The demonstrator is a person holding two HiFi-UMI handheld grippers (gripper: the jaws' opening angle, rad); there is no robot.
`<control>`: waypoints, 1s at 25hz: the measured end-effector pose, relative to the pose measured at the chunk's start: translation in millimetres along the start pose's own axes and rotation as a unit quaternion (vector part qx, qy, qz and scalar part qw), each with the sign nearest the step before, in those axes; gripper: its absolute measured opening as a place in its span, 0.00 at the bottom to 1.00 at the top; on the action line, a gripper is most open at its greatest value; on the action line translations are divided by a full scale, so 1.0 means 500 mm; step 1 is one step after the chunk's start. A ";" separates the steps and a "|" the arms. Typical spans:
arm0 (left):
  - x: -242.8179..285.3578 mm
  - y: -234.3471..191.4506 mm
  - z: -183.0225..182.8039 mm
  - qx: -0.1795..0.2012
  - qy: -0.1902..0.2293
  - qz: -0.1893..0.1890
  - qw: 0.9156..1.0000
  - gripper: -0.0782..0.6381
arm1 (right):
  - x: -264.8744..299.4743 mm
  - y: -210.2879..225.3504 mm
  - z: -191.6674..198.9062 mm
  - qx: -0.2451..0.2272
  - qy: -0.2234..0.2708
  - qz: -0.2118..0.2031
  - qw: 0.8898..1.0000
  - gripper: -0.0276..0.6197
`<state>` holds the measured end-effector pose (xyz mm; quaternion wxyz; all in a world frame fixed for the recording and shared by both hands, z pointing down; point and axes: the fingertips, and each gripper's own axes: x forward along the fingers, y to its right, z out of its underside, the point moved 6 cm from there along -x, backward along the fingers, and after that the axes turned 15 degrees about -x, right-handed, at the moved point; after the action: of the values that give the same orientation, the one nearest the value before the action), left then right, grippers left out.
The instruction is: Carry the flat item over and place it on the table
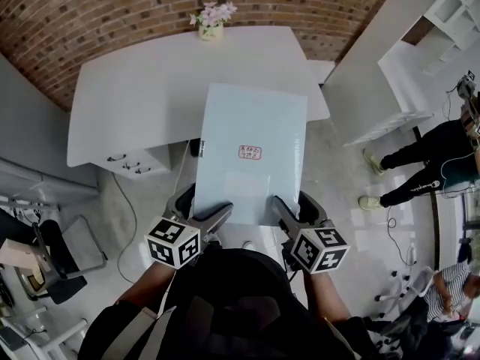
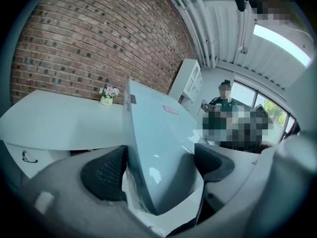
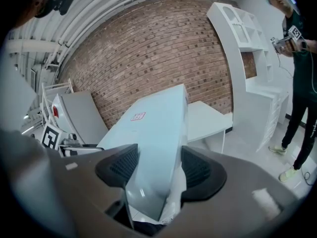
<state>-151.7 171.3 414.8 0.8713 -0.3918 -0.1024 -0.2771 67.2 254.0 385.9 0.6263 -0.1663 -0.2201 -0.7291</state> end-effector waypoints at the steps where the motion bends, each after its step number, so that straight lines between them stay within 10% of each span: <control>1: 0.002 -0.003 -0.009 0.001 0.001 0.004 1.000 0.73 | 0.003 -0.001 -0.007 -0.001 0.002 0.004 1.000 0.48; 25: -0.037 -0.127 -0.100 0.002 0.008 0.045 0.999 0.73 | 0.090 -0.111 -0.072 -0.002 0.001 0.045 0.999 0.48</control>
<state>-204.6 107.5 413.7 0.8844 -0.3921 -0.0785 -0.2406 6.4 203.7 372.8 0.6582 -0.1769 -0.2102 -0.7009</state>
